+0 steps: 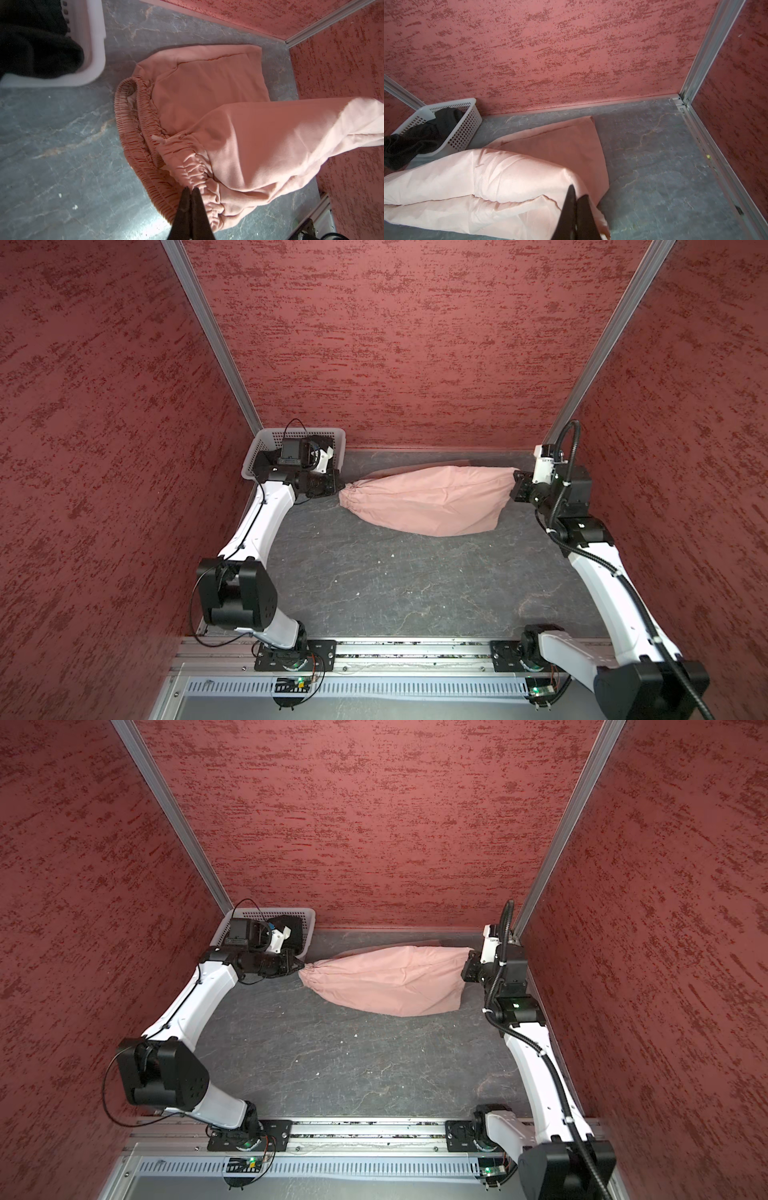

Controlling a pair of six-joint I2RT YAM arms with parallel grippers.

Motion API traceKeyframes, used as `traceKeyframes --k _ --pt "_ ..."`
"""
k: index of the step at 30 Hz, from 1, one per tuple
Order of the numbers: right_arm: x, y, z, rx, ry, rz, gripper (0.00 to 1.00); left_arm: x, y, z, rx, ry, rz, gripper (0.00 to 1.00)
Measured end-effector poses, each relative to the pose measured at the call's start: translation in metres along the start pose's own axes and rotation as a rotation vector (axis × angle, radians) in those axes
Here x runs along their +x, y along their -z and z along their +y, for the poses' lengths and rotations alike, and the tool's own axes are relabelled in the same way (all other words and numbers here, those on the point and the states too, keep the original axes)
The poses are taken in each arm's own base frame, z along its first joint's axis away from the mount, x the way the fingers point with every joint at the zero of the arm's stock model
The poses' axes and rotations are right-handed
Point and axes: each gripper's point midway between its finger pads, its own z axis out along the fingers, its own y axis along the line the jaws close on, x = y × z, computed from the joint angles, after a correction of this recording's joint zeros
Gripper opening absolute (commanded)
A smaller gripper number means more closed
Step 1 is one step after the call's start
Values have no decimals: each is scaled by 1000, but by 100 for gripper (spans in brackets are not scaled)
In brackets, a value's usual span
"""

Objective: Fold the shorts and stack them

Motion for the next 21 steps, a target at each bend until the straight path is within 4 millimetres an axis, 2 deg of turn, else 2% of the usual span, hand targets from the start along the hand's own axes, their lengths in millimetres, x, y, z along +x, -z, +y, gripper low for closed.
traceKeyframes --k 4,9,12,15,17,21 --pt "2 28 3 -4 0 -17 0 25 21 -10 0 -2 -19 0" --pt "-10 65 11 -18 9 -87 0 40 60 -28 5 -25 -91 0" --pt "-16 78 13 -23 12 -111 0 50 82 -37 4 -38 -133 0" --pt "-18 81 14 -25 14 -111 0 61 91 -38 -6 -35 -140 0" --pt "-20 79 15 -25 17 -105 0 68 90 -34 -23 -23 -123 0" --pt "-23 61 15 -28 24 -67 0 77 79 -22 -56 8 -74 0"
